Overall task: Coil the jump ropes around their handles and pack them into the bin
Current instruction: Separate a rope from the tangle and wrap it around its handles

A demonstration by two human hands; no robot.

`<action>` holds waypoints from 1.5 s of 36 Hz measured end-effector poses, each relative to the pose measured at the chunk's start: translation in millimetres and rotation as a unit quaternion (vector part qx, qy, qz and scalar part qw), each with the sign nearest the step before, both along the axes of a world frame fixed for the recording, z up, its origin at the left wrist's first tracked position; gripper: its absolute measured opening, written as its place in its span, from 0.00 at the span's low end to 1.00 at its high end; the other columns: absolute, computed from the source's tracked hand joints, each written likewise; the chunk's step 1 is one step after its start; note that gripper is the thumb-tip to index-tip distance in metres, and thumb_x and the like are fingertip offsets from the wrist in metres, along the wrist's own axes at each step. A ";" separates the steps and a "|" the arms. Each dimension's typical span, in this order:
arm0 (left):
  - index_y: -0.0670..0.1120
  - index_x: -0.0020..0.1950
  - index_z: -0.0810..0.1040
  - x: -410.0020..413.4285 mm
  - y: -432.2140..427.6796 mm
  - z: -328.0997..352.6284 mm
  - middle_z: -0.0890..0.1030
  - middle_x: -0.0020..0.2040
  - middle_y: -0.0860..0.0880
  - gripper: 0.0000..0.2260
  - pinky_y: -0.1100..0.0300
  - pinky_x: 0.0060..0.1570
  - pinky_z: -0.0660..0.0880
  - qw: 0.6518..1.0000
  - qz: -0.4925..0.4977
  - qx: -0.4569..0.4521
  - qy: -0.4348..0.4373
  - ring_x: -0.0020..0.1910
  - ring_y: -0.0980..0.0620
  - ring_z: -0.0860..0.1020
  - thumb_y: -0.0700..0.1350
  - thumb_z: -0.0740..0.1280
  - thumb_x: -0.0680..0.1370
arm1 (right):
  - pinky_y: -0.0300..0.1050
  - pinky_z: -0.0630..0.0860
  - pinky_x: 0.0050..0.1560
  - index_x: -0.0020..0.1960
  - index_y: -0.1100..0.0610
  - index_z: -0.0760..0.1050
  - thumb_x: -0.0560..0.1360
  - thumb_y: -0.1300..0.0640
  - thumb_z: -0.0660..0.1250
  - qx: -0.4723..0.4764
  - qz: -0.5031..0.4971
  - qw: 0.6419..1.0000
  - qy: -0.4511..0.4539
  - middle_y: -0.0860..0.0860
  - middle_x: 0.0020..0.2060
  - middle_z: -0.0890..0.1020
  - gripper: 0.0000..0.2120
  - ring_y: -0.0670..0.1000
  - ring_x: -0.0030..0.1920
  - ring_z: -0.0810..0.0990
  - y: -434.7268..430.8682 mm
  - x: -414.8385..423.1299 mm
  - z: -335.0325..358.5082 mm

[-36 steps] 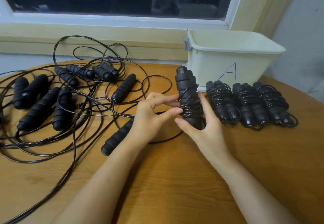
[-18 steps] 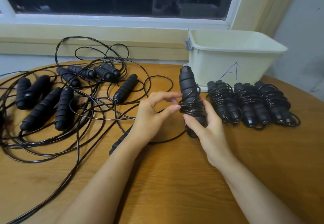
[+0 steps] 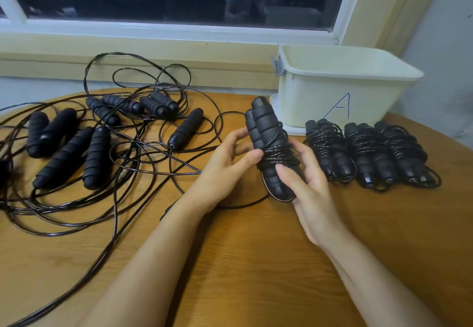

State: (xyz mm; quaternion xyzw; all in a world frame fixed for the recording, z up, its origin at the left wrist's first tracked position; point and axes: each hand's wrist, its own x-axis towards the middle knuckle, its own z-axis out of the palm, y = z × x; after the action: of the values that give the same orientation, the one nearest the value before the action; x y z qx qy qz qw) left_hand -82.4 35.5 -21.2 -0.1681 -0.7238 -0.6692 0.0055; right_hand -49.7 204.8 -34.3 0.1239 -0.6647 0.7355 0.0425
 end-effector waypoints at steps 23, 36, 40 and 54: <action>0.52 0.64 0.72 -3.2 -4.2 -2.5 0.84 0.45 0.51 0.23 0.45 0.69 0.68 0.996 0.023 -0.015 0.087 0.55 0.51 0.81 0.52 0.73 0.71 | 0.44 0.76 0.63 0.63 0.46 0.73 0.70 0.51 0.69 -0.004 -0.046 0.999 0.009 0.45 0.57 0.84 0.21 0.45 0.61 0.80 6.1 -7.9 3.0; 0.51 0.63 0.75 -0.6 -6.2 1.4 0.84 0.41 0.54 0.19 0.46 0.68 0.69 0.995 0.024 0.035 0.094 0.50 0.54 0.82 0.47 0.73 0.73 | 0.48 0.82 0.51 0.63 0.57 0.77 0.73 0.40 0.59 -0.085 0.000 0.986 -0.141 0.55 0.53 0.85 0.27 0.54 0.54 0.84 14.4 -3.4 14.2; 0.51 0.62 0.75 -0.1 -4.7 0.4 0.84 0.40 0.54 0.18 0.40 0.70 0.66 0.995 0.038 0.041 0.079 0.49 0.55 0.82 0.44 0.73 0.74 | 0.55 0.76 0.64 0.59 0.52 0.79 0.75 0.42 0.59 -0.017 -0.047 0.996 -0.073 0.51 0.56 0.84 0.20 0.51 0.60 0.82 9.1 -1.8 12.9; 0.46 0.59 0.76 2.6 1.4 -0.1 0.84 0.38 0.50 0.21 0.60 0.56 0.75 0.991 0.058 0.063 0.101 0.46 0.52 0.82 0.45 0.78 0.70 | 0.30 0.66 0.66 0.74 0.50 0.67 0.76 0.43 0.68 0.164 -0.148 0.968 0.115 0.36 0.66 0.73 0.29 0.35 0.68 0.69 7.6 -1.9 3.7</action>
State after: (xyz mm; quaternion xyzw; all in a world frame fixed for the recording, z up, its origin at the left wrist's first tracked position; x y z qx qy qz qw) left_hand -79.8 36.9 -21.3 -0.1919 -0.6843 -0.6918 0.1280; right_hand -51.5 212.4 -30.5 0.1135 -0.7780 0.5826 0.2060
